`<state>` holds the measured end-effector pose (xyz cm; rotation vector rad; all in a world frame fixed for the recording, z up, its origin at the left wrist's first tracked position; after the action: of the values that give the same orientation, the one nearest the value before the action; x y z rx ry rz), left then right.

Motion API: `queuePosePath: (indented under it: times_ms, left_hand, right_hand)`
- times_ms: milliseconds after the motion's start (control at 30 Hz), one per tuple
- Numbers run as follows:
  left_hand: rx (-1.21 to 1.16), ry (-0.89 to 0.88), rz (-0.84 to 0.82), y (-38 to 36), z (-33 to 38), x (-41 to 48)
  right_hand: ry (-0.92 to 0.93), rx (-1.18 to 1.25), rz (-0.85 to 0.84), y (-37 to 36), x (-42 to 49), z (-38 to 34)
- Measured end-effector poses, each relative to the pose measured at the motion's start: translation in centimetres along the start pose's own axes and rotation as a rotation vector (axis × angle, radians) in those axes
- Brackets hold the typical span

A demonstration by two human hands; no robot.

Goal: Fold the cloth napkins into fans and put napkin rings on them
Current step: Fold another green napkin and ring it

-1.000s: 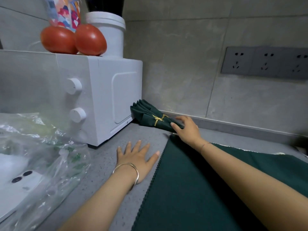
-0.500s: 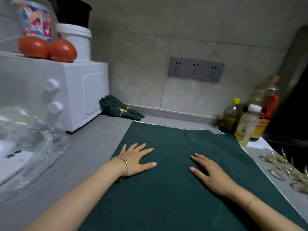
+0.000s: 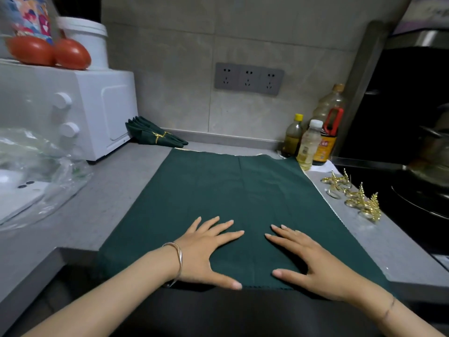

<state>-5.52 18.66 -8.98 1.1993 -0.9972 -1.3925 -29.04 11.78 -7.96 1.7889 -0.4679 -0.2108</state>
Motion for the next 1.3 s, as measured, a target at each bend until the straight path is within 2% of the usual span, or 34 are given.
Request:
queuePosePath:
  times_ms: [133,267,733,867,1000,1200,1300]
  left_hand:
    - [0.061,-0.004,0.013,-0.1,0.6,-0.5]
    - [0.009,0.01,-0.001,0.6,0.8,-1.0]
    - [-0.143,0.032,0.026,1.8,-0.2,-2.5]
    - [-0.118,0.02,0.112,2.7,-0.6,-2.9]
    - [-0.099,0.105,0.118,4.4,-2.5,-2.9]
    - [-0.133,0.104,0.133,7.2,-5.3,-2.2]
    - [-0.254,0.089,-0.003,8.6,-5.3,-2.3]
  right_hand:
    - [0.023,-0.038,-0.016,-0.1,-1.1,-1.0]
    - [0.031,-0.056,0.011,-0.1,-1.6,-1.3]
    - [0.003,0.169,0.069,1.1,-2.5,-1.6]
    - [-0.008,0.035,0.057,1.7,-2.7,-1.3]
    - [-0.069,-0.073,0.063,3.4,-3.1,0.9]
    - [-0.179,0.11,0.047,7.6,-2.8,1.8]
    - [-0.26,0.286,-0.073,9.6,-2.9,0.9]
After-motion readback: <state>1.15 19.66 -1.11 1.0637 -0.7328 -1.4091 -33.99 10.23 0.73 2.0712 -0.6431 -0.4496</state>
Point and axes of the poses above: each hand's wrist, its own x-axis towards the middle knuckle, its own y-axis out of the back of the hand, z = x × y, the point moved 3 cm from there along x, towards the middle knuckle, and after that the axes turned 14 degrees about y, right-handed, at the moved point
